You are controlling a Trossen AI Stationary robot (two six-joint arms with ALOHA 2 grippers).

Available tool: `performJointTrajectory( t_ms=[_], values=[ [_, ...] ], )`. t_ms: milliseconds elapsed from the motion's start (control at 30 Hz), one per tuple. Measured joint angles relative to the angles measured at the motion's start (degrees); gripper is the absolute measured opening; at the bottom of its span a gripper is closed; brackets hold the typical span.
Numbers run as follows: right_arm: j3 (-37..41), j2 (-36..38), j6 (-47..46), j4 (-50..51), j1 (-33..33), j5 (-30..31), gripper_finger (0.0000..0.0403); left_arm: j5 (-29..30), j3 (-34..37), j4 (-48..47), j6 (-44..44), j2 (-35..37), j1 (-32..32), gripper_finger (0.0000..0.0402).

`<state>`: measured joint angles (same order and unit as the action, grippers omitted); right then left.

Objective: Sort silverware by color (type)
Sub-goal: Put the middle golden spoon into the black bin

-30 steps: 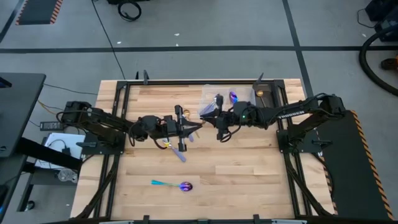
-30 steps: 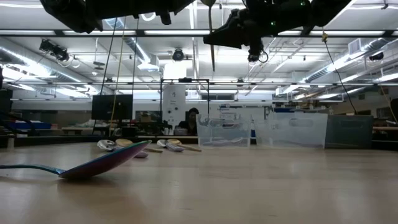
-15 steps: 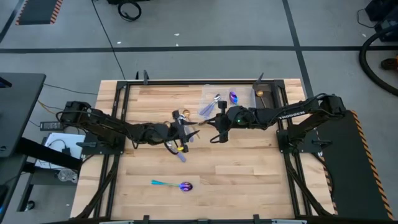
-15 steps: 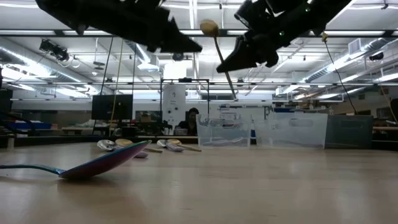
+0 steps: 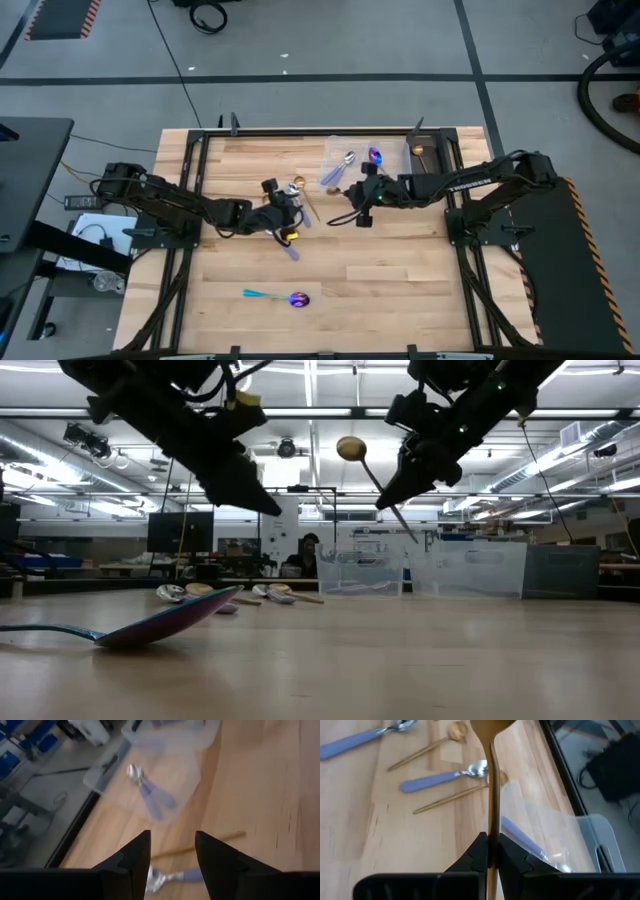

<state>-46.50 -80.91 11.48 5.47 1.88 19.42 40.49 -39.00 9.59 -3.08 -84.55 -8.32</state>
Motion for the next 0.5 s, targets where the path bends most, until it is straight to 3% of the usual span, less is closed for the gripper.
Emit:
performJointTrajectory(
  t_ms=[500],
  values=[
    [0.0, 10.6, -18.3, 14.3, 7.3, 0.6, 0.0031, -0.1, 0.0, -2.7, 4.7, 0.0, 0.0, 0.0160]
  ],
)
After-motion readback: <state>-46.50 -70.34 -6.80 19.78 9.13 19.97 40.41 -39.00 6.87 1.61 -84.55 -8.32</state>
